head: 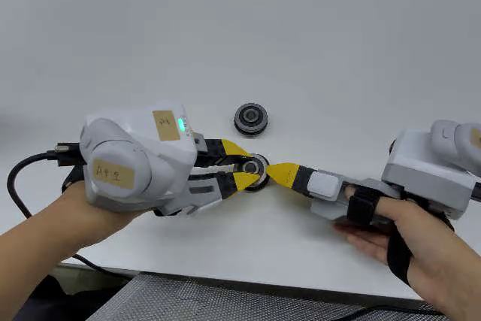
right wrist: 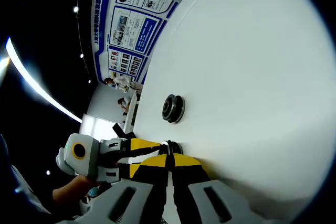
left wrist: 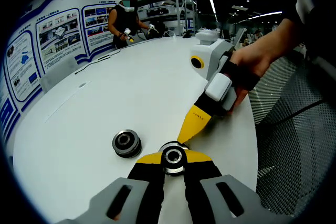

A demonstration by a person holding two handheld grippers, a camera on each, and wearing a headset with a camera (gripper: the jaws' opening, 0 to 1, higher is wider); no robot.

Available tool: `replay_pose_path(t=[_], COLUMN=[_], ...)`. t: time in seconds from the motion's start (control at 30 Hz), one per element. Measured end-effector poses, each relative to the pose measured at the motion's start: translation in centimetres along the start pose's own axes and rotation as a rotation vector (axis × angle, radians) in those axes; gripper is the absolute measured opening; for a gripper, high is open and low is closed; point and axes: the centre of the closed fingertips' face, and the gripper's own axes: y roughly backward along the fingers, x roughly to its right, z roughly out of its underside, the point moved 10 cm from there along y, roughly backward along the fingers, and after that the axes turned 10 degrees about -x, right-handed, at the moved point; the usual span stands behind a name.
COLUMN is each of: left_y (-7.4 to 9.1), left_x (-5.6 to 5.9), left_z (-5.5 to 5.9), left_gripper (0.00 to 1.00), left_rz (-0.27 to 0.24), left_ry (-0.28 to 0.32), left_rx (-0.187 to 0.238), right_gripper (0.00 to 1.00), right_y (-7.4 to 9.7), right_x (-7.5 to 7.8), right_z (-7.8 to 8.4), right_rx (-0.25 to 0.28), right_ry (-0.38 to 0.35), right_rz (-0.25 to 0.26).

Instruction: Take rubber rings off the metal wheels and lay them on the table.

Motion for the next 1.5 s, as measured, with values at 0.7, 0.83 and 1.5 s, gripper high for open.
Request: replay_pose_path(t=[0.7, 0.83, 1.5], left_y=[0.0, -0.1, -0.1], left_x=[0.0, 0.0, -0.1], left_z=[-0.1, -0.2, -0.2], left_gripper=[0.13, 0.13, 0.13], left_rz=[-0.001, -0.002, 0.006], left_ry=[0.007, 0.010, 0.010], left_rx=[-0.010, -0.011, -0.009], right_gripper=[0.01, 0.00, 0.00], right_y=[0.2, 0.1, 0.0], right_x=[-0.5, -0.8, -2.0], right_z=[-0.4, -0.6, -0.5], right_rx=[-0.026, -0.032, -0.066], right_ry=[0.032, 0.070, 0.208], right_rz=[0.064, 0.087, 0.125])
